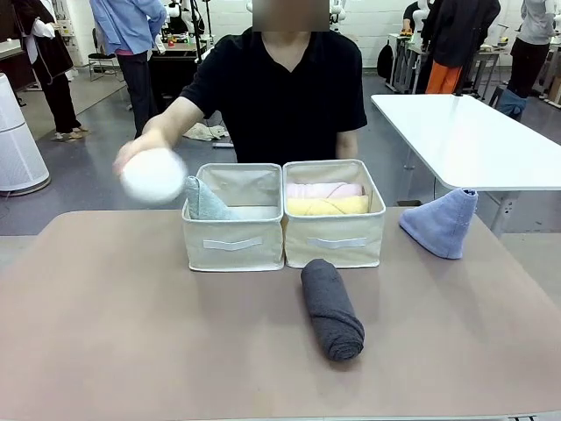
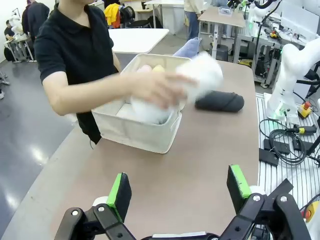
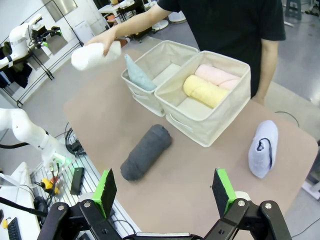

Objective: Sort the towels based on their folding style.
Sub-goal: Pick up another triangle-folded towel from the table and place it in the left Fabric basket.

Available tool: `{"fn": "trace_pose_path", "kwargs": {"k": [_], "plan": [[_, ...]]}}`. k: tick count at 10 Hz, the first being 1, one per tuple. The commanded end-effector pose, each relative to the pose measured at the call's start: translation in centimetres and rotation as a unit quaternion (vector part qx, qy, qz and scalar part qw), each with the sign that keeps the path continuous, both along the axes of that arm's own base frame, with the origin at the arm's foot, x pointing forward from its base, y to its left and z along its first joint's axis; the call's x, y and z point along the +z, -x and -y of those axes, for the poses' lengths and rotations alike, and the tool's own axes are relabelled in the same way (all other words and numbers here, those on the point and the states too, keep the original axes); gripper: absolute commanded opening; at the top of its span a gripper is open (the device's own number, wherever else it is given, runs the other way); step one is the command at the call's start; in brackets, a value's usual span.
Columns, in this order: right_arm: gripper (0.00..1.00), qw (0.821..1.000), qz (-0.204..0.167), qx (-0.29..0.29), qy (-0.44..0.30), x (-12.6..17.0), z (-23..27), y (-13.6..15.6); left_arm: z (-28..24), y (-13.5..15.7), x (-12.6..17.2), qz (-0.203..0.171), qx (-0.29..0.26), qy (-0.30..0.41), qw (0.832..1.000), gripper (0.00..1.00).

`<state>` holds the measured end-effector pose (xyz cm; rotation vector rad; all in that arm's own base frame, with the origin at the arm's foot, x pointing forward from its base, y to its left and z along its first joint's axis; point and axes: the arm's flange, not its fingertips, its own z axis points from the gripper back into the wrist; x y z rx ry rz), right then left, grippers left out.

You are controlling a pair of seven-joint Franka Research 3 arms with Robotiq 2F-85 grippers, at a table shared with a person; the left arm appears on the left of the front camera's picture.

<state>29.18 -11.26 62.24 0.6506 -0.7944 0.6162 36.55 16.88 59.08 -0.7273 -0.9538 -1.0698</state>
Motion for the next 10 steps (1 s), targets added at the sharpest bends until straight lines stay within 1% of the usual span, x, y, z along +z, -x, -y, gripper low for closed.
{"fn": "trace_pose_path", "kwargs": {"k": [1,6,7,8,9,10], "plan": [[1.0,1.0,0.007,0.009,-0.01,-0.2,-0.1,-0.2,0.0,-0.1,0.2,0.008,0.001,0.003,1.0,1.0],[1.0,1.0,0.007,0.009,-0.01,-0.2,-0.1,-0.2,0.0,-0.1,0.2,0.008,0.001,0.003,1.0,1.0],[1.0,1.0,0.0,0.0,0.0,0.0,0.0,0.0,0.0,-0.1,0.2,0.008,0.001,0.003,1.0,1.0],[1.0,0.998,0.004,-0.049,0.047,1.4,-1.5,-1.1,0.0,-0.1,0.2,0.008,0.001,0.003,1.0,1.0],[1.0,0.992,-0.01,-0.073,0.105,2.7,-3.2,-2.7,0.0,-0.1,0.2,0.008,0.001,0.003,1.0,1.0],[1.0,0.978,-0.02,-0.106,0.178,3.5,-5.0,-4.5,0.0,-0.1,0.2,0.008,0.001,0.003,1.0,1.0]]}}
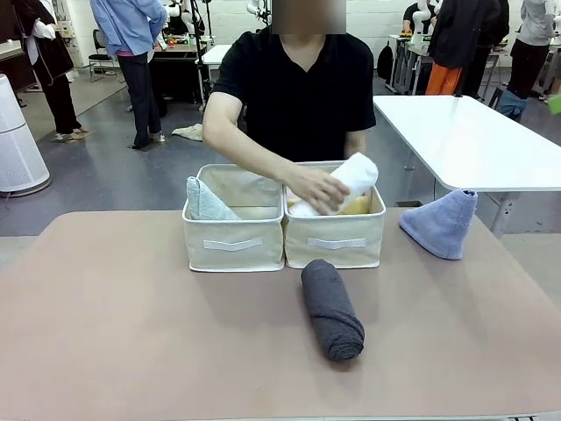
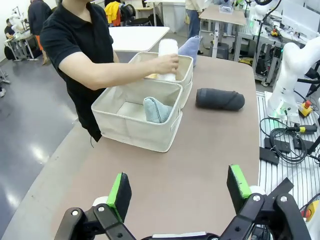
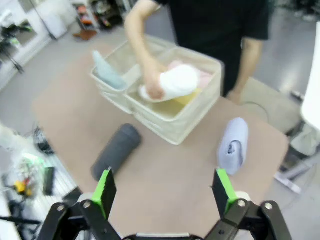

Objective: Sort the towels based on their folding style.
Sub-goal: Pick up another triangle-folded towel from the table and place it in the left Fabric basket.

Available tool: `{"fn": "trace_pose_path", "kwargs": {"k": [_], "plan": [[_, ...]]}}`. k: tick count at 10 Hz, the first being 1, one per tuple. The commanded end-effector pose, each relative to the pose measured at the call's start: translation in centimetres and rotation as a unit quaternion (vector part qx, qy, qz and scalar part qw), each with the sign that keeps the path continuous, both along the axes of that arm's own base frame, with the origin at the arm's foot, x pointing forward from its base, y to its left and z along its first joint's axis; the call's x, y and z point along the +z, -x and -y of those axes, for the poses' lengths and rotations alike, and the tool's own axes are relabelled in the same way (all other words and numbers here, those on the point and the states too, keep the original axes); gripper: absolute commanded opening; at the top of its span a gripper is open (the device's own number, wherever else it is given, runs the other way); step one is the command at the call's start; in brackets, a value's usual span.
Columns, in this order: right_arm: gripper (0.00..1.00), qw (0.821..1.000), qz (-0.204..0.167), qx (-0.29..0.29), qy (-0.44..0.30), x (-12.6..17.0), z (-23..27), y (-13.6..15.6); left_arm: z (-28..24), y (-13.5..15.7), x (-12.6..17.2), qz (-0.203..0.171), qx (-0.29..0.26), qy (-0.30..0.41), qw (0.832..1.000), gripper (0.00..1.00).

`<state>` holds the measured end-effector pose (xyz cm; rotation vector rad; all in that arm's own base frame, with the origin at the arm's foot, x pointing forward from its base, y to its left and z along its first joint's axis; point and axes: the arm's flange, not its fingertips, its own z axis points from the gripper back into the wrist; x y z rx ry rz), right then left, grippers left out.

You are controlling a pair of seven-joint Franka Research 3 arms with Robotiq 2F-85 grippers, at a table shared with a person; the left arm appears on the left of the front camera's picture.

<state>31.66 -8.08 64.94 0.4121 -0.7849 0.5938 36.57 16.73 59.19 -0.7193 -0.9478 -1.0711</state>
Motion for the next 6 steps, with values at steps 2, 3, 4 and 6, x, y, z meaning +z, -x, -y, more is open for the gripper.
{"fn": "trace_pose_path", "kwargs": {"k": [2,3,4,6], "plan": [[1.0,0.968,-0.11,-0.105,0.202,0.9,-5.4,-5.9,-0.1,-0.1,0.1,0.009,0.0,0.007,1.0,1.0],[1.0,0.952,-0.138,-0.123,0.244,0.5,-6.9,-7.9,-0.1,-0.1,0.1,0.009,0.0,0.007,1.0,1.0],[1.0,0.943,-0.16,-0.133,0.26,-0.3,-8.2,-9.6,-0.1,-0.1,0.1,0.009,0.0,0.007,1.0,1.0],[1.0,0.931,-0.207,-0.138,0.267,-4.0,-10.2,-12.4,-0.1,-0.1,0.1,0.009,0.0,0.007,1.0,1.0]]}}
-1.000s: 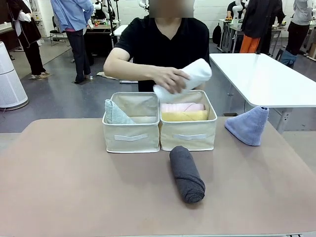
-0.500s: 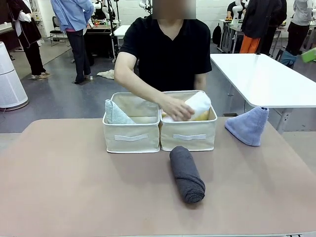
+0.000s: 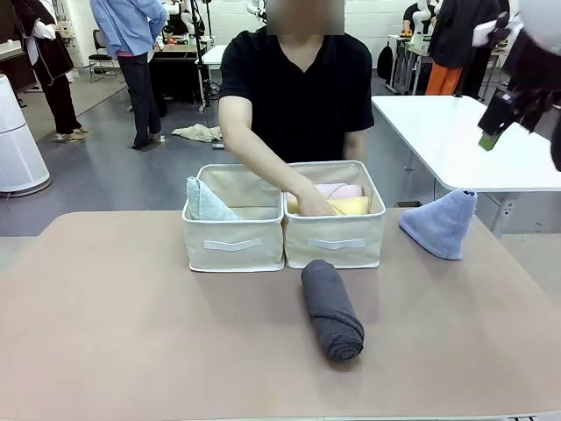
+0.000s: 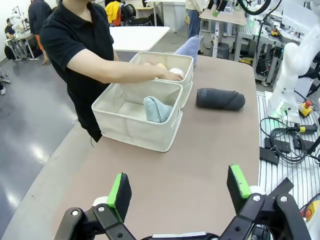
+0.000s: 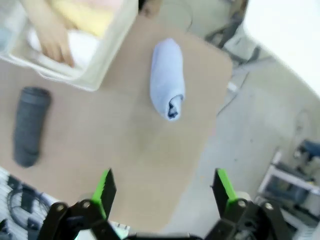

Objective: Sort the towels based on their folding style.
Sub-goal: Pick up another triangle-folded towel from the table and place it in the left Fabric basket.

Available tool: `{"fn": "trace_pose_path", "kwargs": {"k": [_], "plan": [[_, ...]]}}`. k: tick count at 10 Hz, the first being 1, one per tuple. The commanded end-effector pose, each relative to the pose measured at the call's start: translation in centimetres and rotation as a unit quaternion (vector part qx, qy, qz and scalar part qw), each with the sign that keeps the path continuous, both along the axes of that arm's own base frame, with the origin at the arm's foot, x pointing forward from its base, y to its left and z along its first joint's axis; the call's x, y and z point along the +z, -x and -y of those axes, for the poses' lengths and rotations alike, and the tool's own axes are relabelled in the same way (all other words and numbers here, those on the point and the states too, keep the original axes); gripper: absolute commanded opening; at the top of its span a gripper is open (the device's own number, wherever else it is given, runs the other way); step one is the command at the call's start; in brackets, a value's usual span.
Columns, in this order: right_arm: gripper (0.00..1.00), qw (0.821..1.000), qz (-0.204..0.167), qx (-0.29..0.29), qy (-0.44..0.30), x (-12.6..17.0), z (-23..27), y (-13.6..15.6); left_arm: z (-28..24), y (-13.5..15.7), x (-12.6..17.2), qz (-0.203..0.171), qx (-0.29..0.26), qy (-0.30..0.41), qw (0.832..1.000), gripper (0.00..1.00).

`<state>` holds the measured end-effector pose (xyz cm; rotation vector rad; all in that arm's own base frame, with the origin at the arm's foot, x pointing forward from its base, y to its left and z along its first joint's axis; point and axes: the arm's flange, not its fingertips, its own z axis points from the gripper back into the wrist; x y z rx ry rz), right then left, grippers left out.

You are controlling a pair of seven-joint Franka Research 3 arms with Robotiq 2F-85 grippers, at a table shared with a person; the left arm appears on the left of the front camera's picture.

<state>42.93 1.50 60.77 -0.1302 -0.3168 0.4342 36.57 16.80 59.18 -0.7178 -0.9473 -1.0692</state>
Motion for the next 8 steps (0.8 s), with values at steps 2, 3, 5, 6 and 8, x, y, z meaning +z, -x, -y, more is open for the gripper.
{"fn": "trace_pose_path", "kwargs": {"k": [2,3,5,6,8], "plan": [[1.0,0.997,-0.063,-0.026,-0.023,-1.9,-1.4,-2.7,0.0,-0.1,0.1,0.009,-0.001,0.007,1.0,1.0],[1.0,0.998,-0.047,-0.033,-0.022,-1.8,-1.0,-2.8,0.0,-0.1,0.1,0.009,-0.001,0.007,1.0,1.0],[1.0,0.998,-0.055,-0.01,-0.009,-3.1,-1.3,-2.1,0.0,-0.1,0.1,0.009,-0.001,0.007,1.0,1.0],[1.0,0.998,-0.055,-0.01,-0.009,-3.1,-1.3,-2.1,0.0,-0.1,0.1,0.009,-0.001,0.007,1.0,1.0],[1.0,0.998,-0.055,-0.012,-0.015,-3.0,-1.5,-2.5,0.0,-0.1,0.1,0.009,-0.001,0.007,1.0,1.0]]}}
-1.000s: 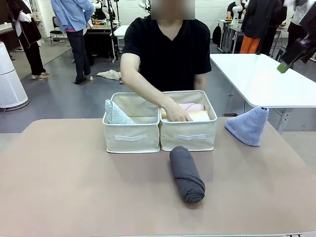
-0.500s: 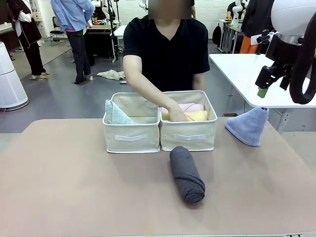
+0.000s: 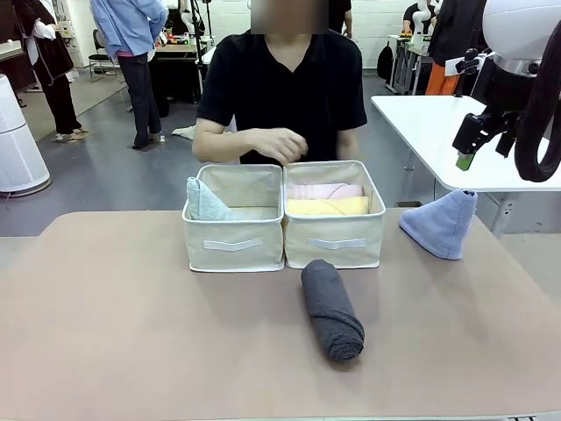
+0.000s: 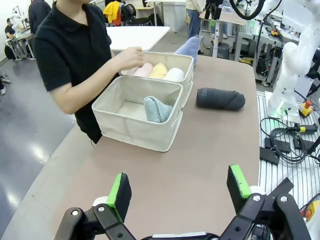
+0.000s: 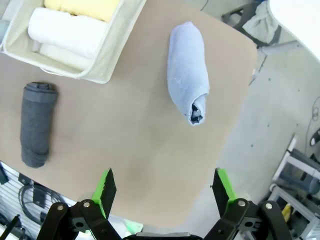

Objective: Sort the towels based on their folding style.
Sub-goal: Pick up another triangle-folded towel from the table and place it in the left Fabric basket.

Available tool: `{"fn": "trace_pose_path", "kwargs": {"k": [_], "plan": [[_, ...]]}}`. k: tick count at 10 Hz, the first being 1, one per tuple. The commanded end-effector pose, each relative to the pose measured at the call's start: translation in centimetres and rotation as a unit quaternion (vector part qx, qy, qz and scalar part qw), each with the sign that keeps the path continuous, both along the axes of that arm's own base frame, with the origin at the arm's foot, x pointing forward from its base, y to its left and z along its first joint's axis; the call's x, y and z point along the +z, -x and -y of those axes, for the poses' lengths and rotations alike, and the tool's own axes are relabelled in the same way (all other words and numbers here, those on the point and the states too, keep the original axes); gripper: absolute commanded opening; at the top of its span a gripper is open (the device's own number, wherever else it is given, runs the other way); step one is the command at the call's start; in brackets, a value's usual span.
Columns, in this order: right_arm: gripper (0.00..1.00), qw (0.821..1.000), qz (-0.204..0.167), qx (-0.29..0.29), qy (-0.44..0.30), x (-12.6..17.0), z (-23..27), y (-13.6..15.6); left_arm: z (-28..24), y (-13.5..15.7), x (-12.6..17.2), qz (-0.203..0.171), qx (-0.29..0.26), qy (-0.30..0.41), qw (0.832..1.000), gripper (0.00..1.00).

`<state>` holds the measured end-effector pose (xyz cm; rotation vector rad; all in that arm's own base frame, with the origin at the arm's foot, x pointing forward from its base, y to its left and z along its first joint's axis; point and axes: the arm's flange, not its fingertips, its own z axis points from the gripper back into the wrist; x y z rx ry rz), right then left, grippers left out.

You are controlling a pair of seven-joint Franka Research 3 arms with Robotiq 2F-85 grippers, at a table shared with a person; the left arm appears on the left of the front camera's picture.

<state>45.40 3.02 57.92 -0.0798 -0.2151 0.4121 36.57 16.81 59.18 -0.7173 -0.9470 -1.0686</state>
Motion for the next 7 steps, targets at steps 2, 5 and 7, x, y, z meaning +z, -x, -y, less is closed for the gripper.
{"fn": "trace_pose_path", "kwargs": {"k": [2,5,7], "plan": [[1.0,0.999,-0.037,-0.01,-0.023,-1.8,1.5,-3.1,0.0,-0.1,0.1,0.009,-0.001,0.008,1.0,1.0],[1.0,0.998,-0.055,-0.008,-0.04,-4.4,3.1,-6.4,0.0,-0.1,0.1,0.009,-0.001,0.008,1.0,1.0],[1.0,0.997,-0.069,-0.009,-0.044,-6.4,3.8,-8.0,0.0,-0.1,0.1,0.009,-0.001,0.008,1.0,1.0]]}}
